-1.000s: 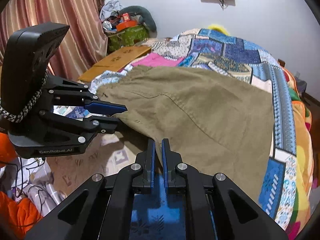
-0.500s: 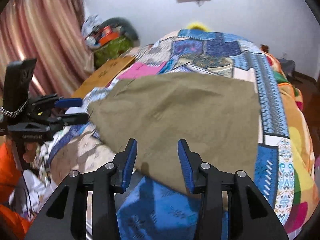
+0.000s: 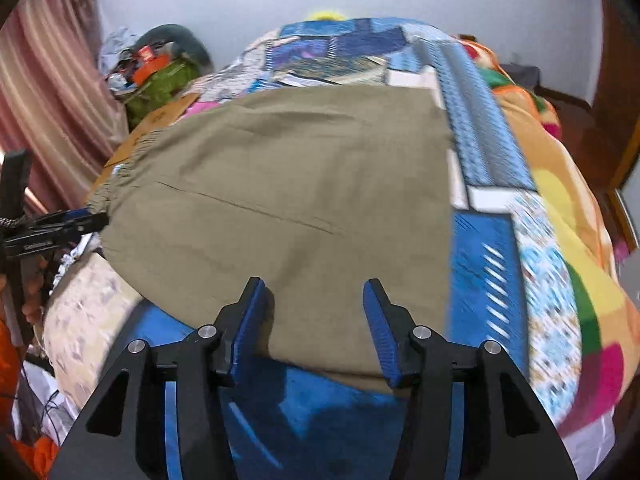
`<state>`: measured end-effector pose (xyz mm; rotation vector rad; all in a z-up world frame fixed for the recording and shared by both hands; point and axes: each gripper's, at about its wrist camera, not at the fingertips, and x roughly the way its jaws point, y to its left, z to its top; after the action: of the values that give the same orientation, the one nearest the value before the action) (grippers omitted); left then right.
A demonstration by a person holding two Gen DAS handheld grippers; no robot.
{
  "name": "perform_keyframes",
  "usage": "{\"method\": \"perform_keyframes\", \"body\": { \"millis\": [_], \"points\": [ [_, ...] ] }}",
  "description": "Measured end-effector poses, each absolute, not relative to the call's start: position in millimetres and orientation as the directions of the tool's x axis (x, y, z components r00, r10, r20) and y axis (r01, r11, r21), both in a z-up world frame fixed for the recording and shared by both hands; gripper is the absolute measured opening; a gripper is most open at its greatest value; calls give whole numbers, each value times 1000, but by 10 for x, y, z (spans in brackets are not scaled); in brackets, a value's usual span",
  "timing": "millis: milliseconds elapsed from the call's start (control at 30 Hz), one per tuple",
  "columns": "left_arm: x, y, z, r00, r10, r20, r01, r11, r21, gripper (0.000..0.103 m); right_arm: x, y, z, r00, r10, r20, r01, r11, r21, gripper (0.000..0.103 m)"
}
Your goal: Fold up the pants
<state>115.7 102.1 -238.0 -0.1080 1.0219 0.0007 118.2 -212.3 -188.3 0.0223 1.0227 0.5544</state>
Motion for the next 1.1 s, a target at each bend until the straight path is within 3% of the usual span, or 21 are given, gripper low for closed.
{"method": "perform_keyframes", "body": {
  "millis": [167, 533, 900, 1100],
  "points": [
    [1160, 1006, -2298, 511, -44, -858, -50, 996, -80, 74, 1102, -2377, -1911, 379, 474, -795, -391, 860, 327, 49],
    [1643, 1217, -1847, 572, 29, -820, -87, 996, -25, 74, 1479, -2339, -1520, 460, 454, -764, -427, 867, 258, 51],
    [2517, 1450, -2116, 503, -8, -864, -119, 990, -78, 74, 2521, -2207, -1610, 528, 393, -753, -420, 891, 170, 51],
    [2727, 1432, -2360, 456, -35, -889, -97, 991, -89, 74, 3224, -2096, -1894, 509, 400, -762, -399, 894, 203, 51]
  ]
}}
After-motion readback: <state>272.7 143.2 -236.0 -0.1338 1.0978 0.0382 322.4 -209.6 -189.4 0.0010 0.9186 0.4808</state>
